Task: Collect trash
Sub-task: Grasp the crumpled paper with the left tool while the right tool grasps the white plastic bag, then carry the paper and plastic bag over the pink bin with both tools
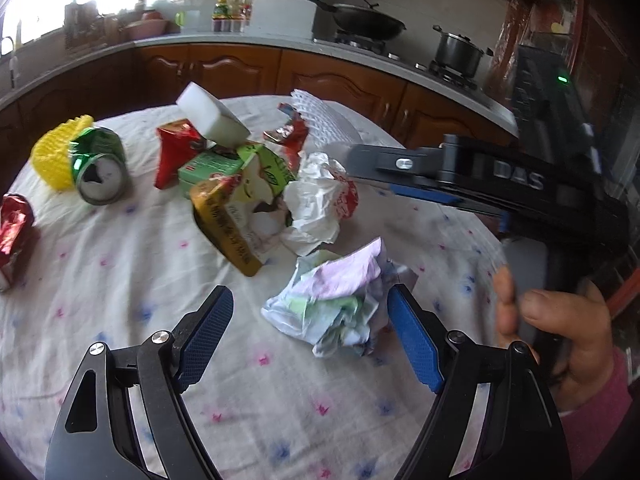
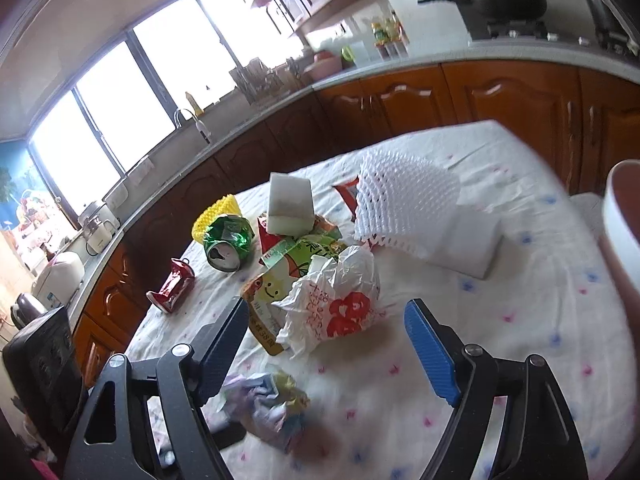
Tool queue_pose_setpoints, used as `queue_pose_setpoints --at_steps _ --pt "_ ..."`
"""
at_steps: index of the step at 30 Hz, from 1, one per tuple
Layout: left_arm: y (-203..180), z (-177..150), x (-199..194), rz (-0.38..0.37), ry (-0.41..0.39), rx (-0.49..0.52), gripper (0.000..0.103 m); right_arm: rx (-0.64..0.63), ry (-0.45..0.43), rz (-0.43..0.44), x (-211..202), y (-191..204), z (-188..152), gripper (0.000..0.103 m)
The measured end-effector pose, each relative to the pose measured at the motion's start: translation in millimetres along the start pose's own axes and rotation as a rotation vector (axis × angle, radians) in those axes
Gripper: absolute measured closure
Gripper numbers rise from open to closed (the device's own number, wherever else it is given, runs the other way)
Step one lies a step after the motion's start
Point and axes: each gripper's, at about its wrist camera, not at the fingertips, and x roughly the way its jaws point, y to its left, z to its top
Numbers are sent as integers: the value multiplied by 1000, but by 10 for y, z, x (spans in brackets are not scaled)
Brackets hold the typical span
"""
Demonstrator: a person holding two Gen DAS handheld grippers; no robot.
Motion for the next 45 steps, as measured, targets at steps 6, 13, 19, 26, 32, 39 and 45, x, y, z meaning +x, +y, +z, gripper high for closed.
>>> queue_pose_setpoints --at_steps 6,13,19,26,32,39,45 --pt "67 32 131 -90 53 -37 54 38 75 38 319 -117 70 36" --pt "-60 20 50 -81 31 29 76 53 80 60 298 -184 58 62" --pt "-82 66 -77 -81 -1 47 85 68 18 52 -15 -229 56 64" --pt "-150 201 -159 -93 -42 60 86 98 -70 13 -511 -387 29 64" --pt "-316 374 -127 -118 -62 85 86 119 -126 -42 -870 -590 19 64" --pt "-527 510 -30 -149 -57 88 86 154 -161 -99 -1115 -806 -56 64" --pt "-710 631 92 -167 -39 80 86 163 -195 -161 -1315 -935 -114 64"
